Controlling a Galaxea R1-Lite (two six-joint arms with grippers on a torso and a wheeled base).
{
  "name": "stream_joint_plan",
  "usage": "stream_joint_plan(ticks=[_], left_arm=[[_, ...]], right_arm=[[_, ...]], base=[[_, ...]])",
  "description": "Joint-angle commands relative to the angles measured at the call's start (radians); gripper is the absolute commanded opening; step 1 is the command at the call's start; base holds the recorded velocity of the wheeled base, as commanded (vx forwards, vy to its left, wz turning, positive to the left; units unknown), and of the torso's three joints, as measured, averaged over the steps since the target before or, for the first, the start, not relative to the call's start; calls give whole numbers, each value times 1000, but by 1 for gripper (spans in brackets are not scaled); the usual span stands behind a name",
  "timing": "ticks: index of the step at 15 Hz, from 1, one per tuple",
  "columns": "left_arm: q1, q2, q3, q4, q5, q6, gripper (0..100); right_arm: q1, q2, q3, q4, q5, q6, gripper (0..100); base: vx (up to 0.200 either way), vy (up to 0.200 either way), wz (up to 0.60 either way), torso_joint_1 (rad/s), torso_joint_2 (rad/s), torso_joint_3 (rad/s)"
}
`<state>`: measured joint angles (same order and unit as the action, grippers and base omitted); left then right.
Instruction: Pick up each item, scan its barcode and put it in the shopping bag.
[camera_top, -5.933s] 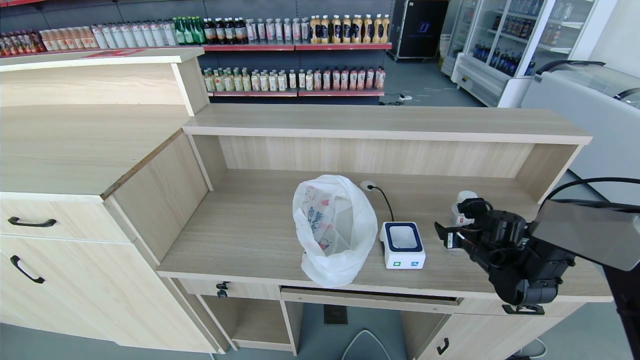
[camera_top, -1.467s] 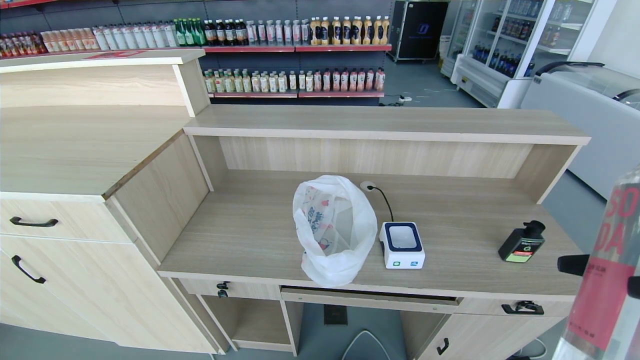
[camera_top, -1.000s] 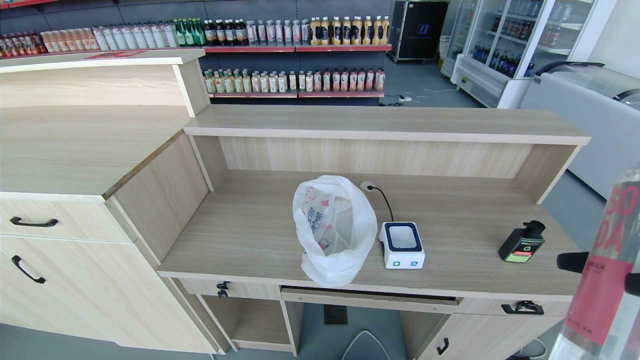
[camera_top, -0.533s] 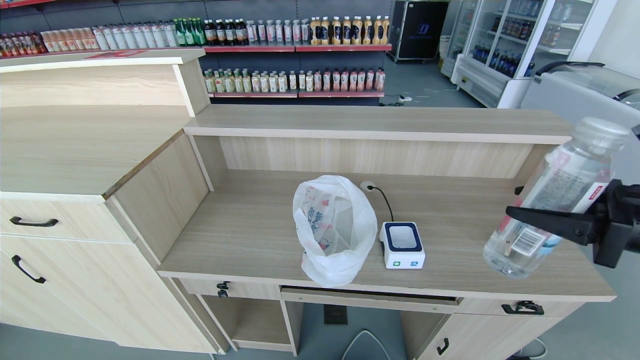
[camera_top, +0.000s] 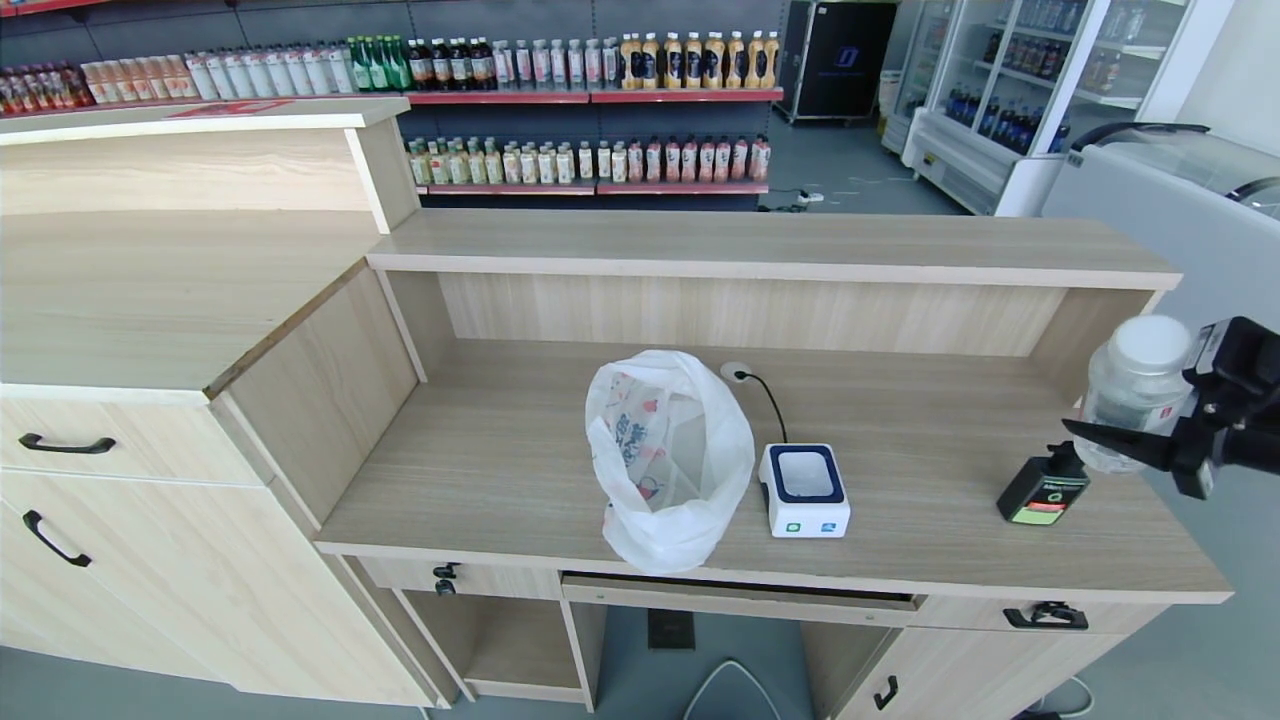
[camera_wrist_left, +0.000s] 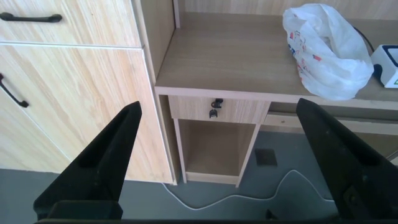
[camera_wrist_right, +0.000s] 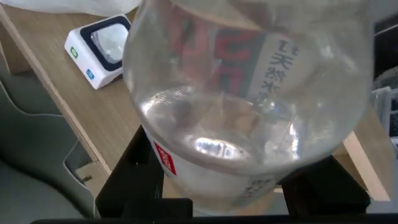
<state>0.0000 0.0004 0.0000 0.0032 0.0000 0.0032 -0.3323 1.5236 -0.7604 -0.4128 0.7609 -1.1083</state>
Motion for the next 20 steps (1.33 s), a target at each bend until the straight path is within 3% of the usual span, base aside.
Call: stream_joint_plan(ticks=[1,5,9,13,20], left_arm=[[0,0,0,0,0,0,100],[0,0,0,0,0,0,100],[0,0,0,0,0,0,100],[0,0,0,0,0,0,100],[0,0,0,0,0,0,100]], right_arm=[[-43,73,-40,-1,32,-42,0],[-82,130,-109,-14,100,-232,0],[-34,165,-109,-87,115,-249,0],[13,300,-111,-212,212,-252,0],[62,457,-119,-205,307,-275,0]], base=[[0,0,0,0,0,0],[0,0,0,0,0,0],[0,0,600,1,-2,-1],[0,0,0,0,0,0],[0,0,0,0,0,0]])
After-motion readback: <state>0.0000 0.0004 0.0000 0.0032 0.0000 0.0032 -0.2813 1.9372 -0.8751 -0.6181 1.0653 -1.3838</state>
